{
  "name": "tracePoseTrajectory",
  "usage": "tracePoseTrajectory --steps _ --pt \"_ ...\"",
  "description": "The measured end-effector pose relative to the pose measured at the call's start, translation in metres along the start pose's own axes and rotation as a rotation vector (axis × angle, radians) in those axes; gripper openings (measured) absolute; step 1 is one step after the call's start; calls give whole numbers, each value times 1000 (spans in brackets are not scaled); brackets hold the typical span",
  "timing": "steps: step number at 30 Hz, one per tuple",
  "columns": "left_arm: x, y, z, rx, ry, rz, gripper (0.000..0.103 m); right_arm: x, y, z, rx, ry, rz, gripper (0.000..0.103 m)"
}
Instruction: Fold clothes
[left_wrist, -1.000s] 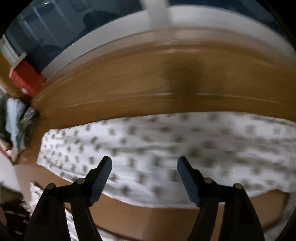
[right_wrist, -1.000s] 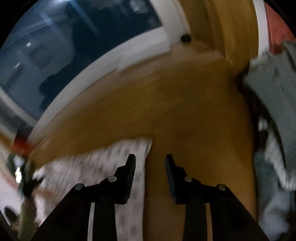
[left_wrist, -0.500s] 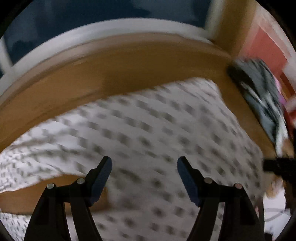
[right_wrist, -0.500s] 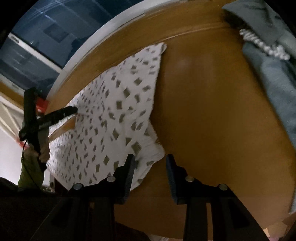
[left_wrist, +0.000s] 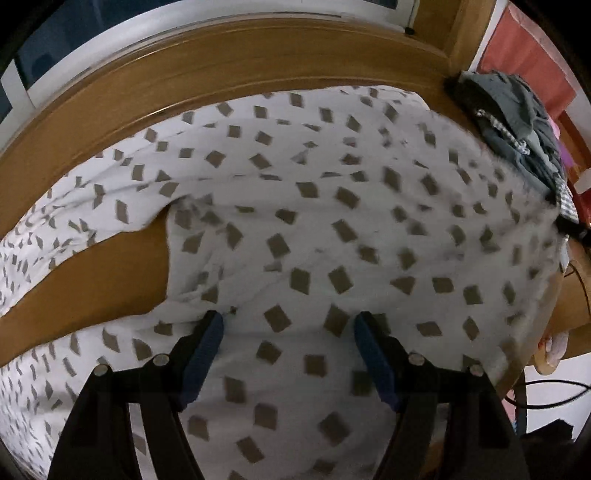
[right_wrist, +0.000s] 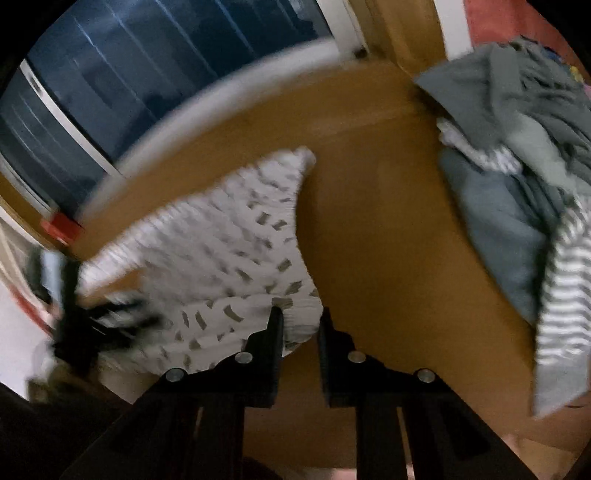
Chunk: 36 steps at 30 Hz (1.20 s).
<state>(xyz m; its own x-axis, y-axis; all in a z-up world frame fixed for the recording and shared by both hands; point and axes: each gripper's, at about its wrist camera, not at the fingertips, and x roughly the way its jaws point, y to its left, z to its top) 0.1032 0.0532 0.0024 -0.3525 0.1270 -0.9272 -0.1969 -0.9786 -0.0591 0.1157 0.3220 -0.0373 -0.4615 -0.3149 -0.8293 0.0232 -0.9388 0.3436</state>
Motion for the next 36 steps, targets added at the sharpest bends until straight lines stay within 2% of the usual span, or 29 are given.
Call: tracePoseTrajectory --steps 2,5,7,9,11,13,15,18,21,24,27,30,33,36 --pt "-2 -5 -4 6 -1 2 72 20 -4 -8 -6 92 -52 19" --pt "-12 -3 -11 -1 -6 3 72 29 3 -11 -32 161 -103 21" --pt "-19 0 -14 -21 -23 6 72 13 10 -3 -56 133 -101 26" --pt "-30 8 -15 -41 -63 37 72 -14 20 10 -96 65 -107 31" --pt "-39 23 -16 -68 -95 76 72 -37 35 31 -155 -29 -93 44" --pt "-41 39 -14 -102 -103 94 72 -39 54 53 -221 -82 -45 45" --pt "-37 53 -7 -135 -111 76 72 -20 77 77 -292 -90 12 45" --pt "-32 67 -3 -161 -124 58 72 40 118 105 -369 -32 88 44" --pt "-18 67 1 -155 -114 85 71 109 151 124 -424 45 81 42" --pt "-12 65 0 -170 -102 128 75 154 161 135 -440 90 50 42" --pt "-16 66 -10 -218 -75 147 75 180 162 138 -472 106 -46 35" --pt "-26 66 -31 -254 -56 163 76 185 155 148 -454 41 -129 34" --pt "-31 62 -43 -271 -37 166 77 190 143 157 -398 18 -125 34" --pt "-34 62 -46 -273 -26 162 76 194 144 158 -401 -5 -148 34"
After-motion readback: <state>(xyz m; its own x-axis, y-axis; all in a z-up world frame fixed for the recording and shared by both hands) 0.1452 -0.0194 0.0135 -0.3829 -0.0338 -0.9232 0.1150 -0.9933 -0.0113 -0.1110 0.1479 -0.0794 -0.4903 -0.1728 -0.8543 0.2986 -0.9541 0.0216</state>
